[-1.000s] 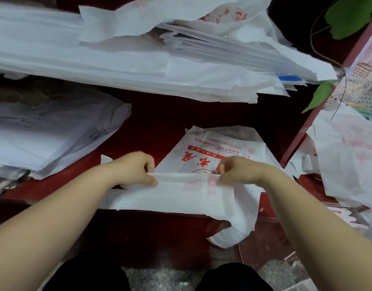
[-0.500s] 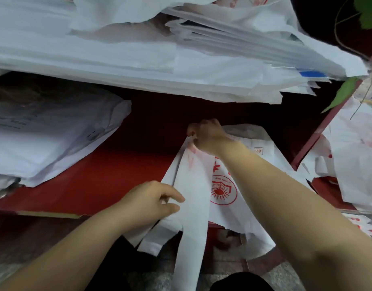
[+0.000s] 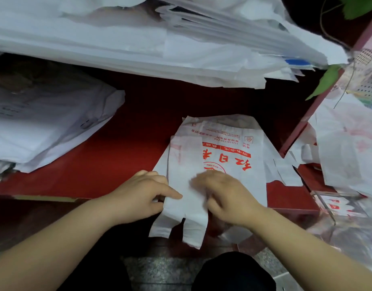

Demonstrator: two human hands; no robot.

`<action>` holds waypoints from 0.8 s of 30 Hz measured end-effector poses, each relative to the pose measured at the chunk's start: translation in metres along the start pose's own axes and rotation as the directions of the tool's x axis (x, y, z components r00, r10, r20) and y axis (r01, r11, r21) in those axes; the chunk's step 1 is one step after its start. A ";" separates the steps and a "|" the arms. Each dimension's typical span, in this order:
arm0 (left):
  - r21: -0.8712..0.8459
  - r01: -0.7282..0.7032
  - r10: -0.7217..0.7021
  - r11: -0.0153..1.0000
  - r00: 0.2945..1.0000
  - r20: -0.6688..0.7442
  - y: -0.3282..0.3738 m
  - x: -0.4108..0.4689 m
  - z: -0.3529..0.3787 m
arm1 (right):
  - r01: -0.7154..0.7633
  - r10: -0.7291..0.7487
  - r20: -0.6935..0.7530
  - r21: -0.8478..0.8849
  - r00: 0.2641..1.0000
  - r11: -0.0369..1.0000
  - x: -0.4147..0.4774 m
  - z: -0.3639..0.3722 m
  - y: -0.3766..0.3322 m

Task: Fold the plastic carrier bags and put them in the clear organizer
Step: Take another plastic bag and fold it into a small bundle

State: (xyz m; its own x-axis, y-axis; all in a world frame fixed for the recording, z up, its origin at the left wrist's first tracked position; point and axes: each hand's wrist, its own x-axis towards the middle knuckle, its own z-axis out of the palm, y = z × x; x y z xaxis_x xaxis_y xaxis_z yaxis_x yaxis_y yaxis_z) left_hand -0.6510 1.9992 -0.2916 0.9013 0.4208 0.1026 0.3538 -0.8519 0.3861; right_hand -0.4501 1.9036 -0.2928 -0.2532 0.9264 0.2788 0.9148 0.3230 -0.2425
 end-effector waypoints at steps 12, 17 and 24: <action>-0.203 0.078 -0.121 0.976 0.969 -0.214 0.010 -0.011 0.028 | 0.062 -0.066 -0.087 -0.045 0.994 0.997 -0.036 0.031 0.004; -0.523 0.293 -0.420 0.800 0.897 -0.140 0.016 0.002 0.018 | -0.108 0.156 -0.212 0.223 0.965 0.969 -0.027 0.026 -0.007; -0.557 0.467 -0.676 0.687 0.692 -0.254 0.011 0.045 0.013 | -0.615 0.654 0.120 0.499 0.747 0.610 0.030 0.007 0.008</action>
State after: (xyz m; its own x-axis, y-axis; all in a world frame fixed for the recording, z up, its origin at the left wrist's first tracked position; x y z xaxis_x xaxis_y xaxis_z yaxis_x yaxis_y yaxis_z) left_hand -0.6035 2.0042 -0.2943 0.3211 0.9461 0.0431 0.5247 -0.2156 0.8235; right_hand -0.4528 1.9352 -0.2930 0.3717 0.9263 -0.0621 0.5567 -0.2759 -0.7835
